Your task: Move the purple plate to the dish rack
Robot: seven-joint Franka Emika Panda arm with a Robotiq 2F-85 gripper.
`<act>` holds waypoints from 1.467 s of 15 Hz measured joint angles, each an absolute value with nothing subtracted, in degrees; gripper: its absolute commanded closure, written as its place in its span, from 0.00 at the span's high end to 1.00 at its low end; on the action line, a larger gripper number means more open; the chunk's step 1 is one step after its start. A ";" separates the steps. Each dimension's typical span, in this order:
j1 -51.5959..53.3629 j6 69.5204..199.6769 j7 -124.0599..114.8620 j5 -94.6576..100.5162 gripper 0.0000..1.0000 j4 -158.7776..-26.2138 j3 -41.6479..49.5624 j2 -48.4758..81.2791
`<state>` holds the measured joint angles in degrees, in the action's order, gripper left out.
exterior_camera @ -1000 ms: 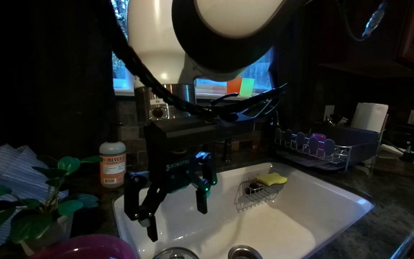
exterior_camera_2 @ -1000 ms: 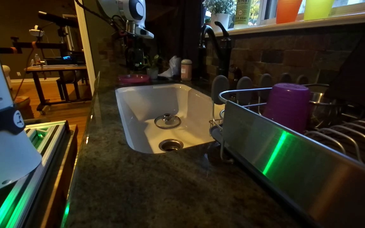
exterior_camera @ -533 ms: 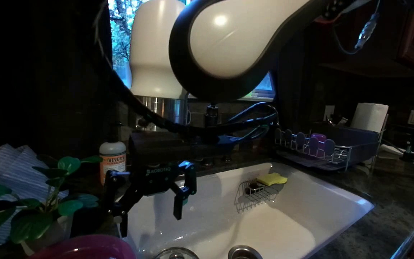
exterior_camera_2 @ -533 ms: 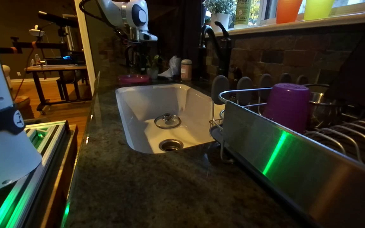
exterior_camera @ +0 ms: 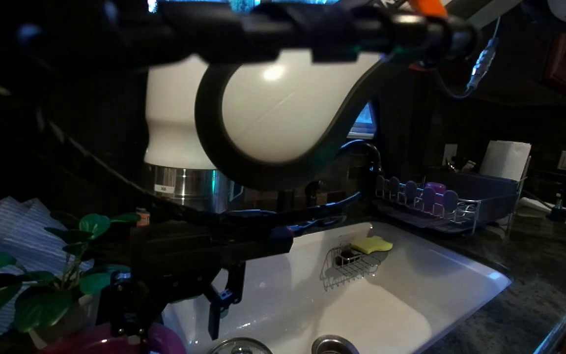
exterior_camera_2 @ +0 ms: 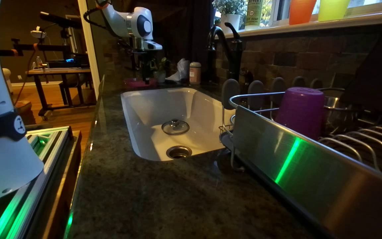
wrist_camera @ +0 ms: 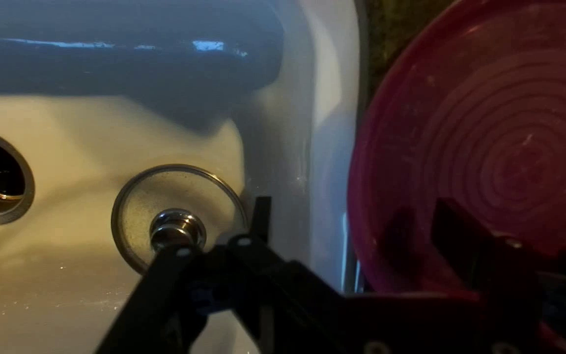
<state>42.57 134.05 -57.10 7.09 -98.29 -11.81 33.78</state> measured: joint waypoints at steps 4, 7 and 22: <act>44.24 134.01 -58.54 7.00 0.22 -96.91 -10.53 35.08; 44.45 134.01 -59.11 6.88 0.01 -96.31 -10.06 35.63; 42.64 126.67 -48.55 -1.14 0.01 -102.97 -15.19 23.29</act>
<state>42.64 126.67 -48.55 -1.14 -102.97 -15.19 23.29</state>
